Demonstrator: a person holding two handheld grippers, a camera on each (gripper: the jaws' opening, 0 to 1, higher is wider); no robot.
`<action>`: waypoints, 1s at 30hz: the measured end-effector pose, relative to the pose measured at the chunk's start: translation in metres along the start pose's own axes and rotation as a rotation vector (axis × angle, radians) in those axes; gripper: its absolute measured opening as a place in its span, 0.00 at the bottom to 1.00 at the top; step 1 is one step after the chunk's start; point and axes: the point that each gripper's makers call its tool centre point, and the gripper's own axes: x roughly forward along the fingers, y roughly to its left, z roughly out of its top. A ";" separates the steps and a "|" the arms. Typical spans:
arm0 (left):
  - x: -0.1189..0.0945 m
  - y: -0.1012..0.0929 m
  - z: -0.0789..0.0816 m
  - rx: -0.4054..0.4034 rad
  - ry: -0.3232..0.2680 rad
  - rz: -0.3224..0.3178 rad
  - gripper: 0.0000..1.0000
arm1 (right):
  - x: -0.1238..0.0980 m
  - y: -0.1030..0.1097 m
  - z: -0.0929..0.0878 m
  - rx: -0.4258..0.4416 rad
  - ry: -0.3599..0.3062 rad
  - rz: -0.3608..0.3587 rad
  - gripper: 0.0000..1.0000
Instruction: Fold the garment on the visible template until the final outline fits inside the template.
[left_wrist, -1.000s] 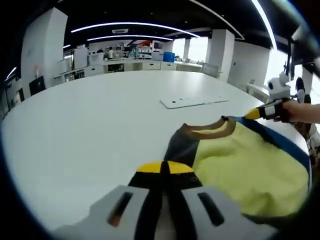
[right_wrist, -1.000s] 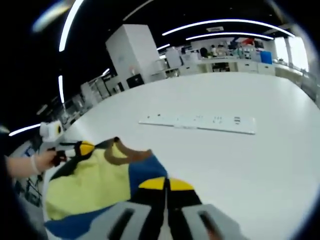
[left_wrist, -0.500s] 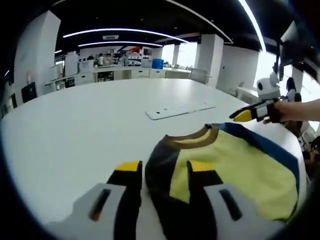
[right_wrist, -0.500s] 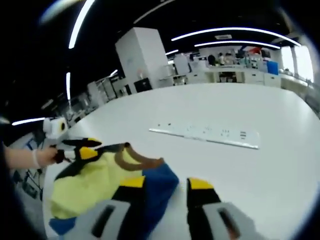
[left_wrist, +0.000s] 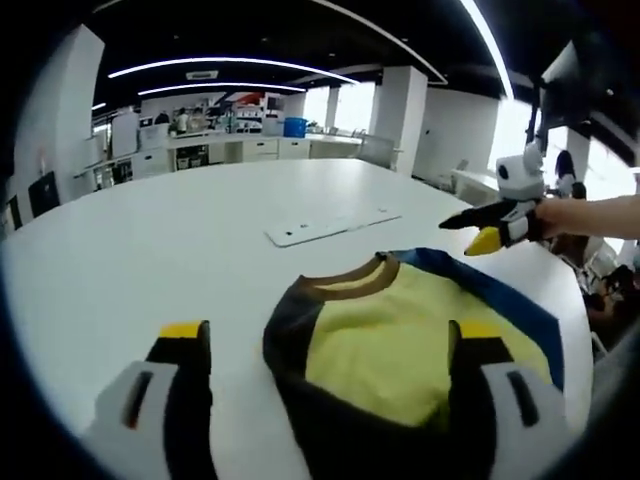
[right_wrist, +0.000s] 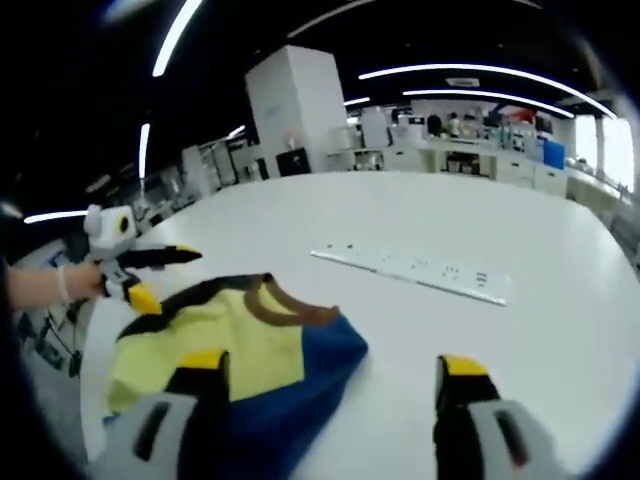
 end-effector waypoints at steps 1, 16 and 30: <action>0.000 0.001 0.002 0.007 0.001 -0.003 0.99 | -0.003 0.003 0.000 -0.004 0.003 0.002 0.92; -0.042 -0.019 0.014 0.054 0.005 -0.012 0.99 | -0.033 0.033 0.006 -0.029 -0.012 0.007 0.96; -0.084 -0.045 0.002 0.057 0.007 -0.003 0.96 | -0.071 0.071 -0.005 -0.046 -0.024 0.025 0.91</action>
